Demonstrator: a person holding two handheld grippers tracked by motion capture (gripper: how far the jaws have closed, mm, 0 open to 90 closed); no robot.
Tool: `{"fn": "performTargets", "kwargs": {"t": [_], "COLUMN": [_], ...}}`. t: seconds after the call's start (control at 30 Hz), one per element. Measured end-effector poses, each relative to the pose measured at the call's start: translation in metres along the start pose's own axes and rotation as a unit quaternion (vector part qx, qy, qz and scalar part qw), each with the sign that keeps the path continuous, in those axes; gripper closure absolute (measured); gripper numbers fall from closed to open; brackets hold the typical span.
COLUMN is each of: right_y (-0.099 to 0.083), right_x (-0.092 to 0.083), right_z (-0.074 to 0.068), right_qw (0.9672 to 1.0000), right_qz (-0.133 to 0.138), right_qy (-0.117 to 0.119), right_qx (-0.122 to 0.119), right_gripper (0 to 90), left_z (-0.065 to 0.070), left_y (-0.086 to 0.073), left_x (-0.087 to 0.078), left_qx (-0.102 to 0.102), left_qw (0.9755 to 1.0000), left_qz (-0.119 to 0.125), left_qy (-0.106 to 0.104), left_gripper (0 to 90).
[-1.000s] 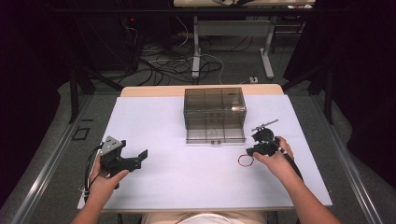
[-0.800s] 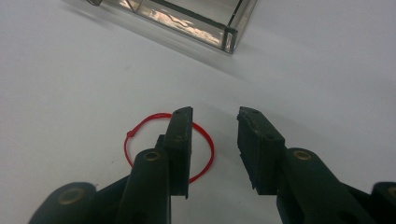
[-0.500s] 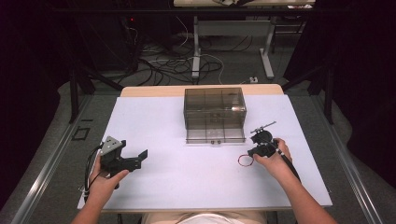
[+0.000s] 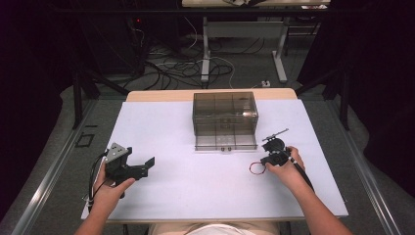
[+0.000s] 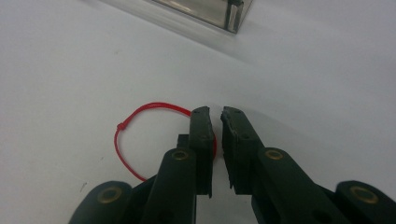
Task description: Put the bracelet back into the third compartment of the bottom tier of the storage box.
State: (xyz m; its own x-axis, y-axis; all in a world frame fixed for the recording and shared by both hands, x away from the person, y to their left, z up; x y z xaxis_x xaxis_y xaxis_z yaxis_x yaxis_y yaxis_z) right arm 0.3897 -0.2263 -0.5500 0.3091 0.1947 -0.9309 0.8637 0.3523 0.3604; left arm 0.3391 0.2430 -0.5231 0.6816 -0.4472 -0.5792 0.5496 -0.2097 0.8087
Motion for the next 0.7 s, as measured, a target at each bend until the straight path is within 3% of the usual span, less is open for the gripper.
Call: {"fn": "performTargets", "kwargs": {"t": [0.23,0.37,0.7], "right_y": [-0.0006,-0.0009,-0.0011], "right_x": [0.0031,0.0024,0.0039], "right_z": [0.0004,-0.0003,-0.0005], "right_qw": [1.0000,0.9998,1.0000], "right_qz": [0.002,-0.018,-0.008], "right_qy": [0.005,-0.004,-0.003], "right_qx": [-0.002,-0.001,-0.003], "right_gripper": [84.1,84.7,87.6], "left_z": [-0.0001,0.0000,0.0000], "left_y": [0.0001,0.0001,0.0000], "left_x": [-0.0002,-0.0002,-0.0001], "left_qx": [0.000,0.000,0.000], "left_qw": [1.0000,1.0000,1.0000], "left_qz": [0.000,0.000,0.000], "left_qy": [0.000,0.000,0.000], "left_gripper": [1.9,1.9,1.9]}}
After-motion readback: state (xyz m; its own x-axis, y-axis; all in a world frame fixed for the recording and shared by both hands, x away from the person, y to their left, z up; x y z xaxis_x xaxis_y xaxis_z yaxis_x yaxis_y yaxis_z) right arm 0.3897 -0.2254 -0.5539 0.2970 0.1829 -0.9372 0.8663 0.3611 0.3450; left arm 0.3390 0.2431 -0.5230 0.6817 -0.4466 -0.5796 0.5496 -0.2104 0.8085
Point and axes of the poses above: each handheld gripper's, and its own axes: x roughly forward along the jaws, y roughly out of its top, z roughly to its right, the point moved 2 cm from there along x, roughly forward along the jaws, and after that the axes turned 6 degrees about -z, right-handed, at the moved point
